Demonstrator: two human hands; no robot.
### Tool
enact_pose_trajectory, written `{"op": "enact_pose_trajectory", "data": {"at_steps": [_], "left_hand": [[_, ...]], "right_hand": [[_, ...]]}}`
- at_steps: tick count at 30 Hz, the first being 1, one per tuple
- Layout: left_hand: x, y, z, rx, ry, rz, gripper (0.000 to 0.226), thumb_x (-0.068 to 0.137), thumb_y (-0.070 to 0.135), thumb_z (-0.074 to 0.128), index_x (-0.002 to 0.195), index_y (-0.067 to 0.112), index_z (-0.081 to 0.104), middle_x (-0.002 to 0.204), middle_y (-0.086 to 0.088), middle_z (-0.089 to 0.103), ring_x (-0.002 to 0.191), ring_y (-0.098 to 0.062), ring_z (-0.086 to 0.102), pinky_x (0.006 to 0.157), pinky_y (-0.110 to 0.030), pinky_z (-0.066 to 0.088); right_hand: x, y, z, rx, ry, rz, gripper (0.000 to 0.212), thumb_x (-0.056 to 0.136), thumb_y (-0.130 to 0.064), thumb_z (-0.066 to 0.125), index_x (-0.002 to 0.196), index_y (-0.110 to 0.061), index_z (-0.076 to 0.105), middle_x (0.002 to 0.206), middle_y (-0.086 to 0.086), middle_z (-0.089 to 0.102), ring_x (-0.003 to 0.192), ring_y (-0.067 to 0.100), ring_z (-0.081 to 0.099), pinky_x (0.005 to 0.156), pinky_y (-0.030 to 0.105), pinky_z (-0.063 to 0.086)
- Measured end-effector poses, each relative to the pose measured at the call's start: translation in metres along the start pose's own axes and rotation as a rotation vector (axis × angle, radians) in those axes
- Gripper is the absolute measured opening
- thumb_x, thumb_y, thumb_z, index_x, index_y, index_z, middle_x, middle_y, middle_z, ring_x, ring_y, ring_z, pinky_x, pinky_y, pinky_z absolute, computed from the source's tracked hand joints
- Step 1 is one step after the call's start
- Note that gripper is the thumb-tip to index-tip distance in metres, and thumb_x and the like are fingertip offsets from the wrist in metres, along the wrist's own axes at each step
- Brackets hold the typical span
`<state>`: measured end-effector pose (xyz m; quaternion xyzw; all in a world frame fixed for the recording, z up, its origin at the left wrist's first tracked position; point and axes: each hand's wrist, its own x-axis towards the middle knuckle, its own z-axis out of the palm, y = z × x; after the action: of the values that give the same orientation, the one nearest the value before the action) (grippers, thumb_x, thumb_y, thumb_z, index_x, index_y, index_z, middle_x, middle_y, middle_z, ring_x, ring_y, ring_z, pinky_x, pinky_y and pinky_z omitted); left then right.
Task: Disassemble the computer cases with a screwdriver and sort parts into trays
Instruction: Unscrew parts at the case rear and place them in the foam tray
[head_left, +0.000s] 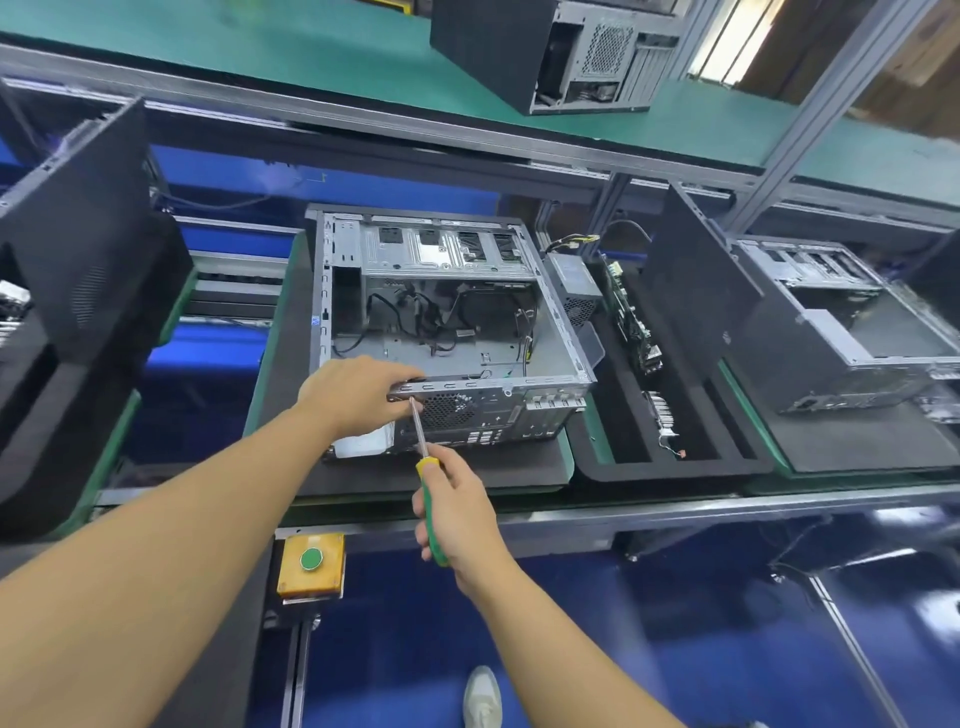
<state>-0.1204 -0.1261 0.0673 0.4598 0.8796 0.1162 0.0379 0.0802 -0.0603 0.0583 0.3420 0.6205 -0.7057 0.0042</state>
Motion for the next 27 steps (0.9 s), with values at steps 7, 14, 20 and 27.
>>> {"op": "enact_pose_trajectory", "data": {"at_steps": [7, 14, 20, 27], "left_hand": [[0.001, -0.002, 0.003, 0.014, 0.074, 0.008, 0.041, 0.089, 0.065, 0.052, 0.128, 0.054, 0.053, 0.096, 0.012, 0.071, 0.09, -0.022, 0.067, 0.063, -0.029, 0.041], [0.002, -0.003, 0.004, 0.014, 0.048, -0.023, 0.041, 0.089, 0.066, 0.05, 0.128, 0.054, 0.053, 0.085, 0.017, 0.062, 0.088, -0.021, 0.067, 0.062, -0.029, 0.041], [0.002, -0.002, 0.004, 0.018, 0.053, -0.023, 0.041, 0.088, 0.067, 0.052, 0.126, 0.053, 0.055, 0.074, 0.017, 0.049, 0.085, -0.021, 0.066, 0.061, -0.029, 0.038], [0.004, -0.002, 0.005, 0.008, 0.032, -0.048, 0.036, 0.087, 0.066, 0.054, 0.12, 0.052, 0.057, 0.069, 0.02, 0.049, 0.073, -0.016, 0.053, 0.061, -0.029, 0.039]], "right_hand": [[0.0, 0.003, 0.0, 0.047, 0.009, 0.03, 0.027, 0.1, -0.039, 0.045, 0.119, -0.053, 0.058, 0.066, -0.004, 0.054, 0.046, 0.013, 0.044, 0.042, 0.022, 0.037], [-0.003, -0.005, 0.0, 0.131, 0.0, 0.071, 0.026, 0.099, -0.036, 0.045, 0.114, -0.047, 0.063, 0.066, -0.002, 0.054, 0.045, 0.015, 0.043, 0.044, 0.022, 0.037], [-0.003, -0.011, -0.008, 0.576, -0.221, 0.236, 0.027, 0.096, -0.03, 0.054, 0.115, -0.012, 0.063, 0.068, 0.002, 0.053, 0.046, 0.012, 0.04, 0.038, 0.022, 0.032], [0.001, -0.014, -0.008, 0.488, -0.196, 0.225, 0.027, 0.102, -0.028, 0.048, 0.095, -0.007, 0.062, 0.07, 0.004, 0.055, 0.044, 0.013, 0.043, 0.038, 0.023, 0.035]]}}
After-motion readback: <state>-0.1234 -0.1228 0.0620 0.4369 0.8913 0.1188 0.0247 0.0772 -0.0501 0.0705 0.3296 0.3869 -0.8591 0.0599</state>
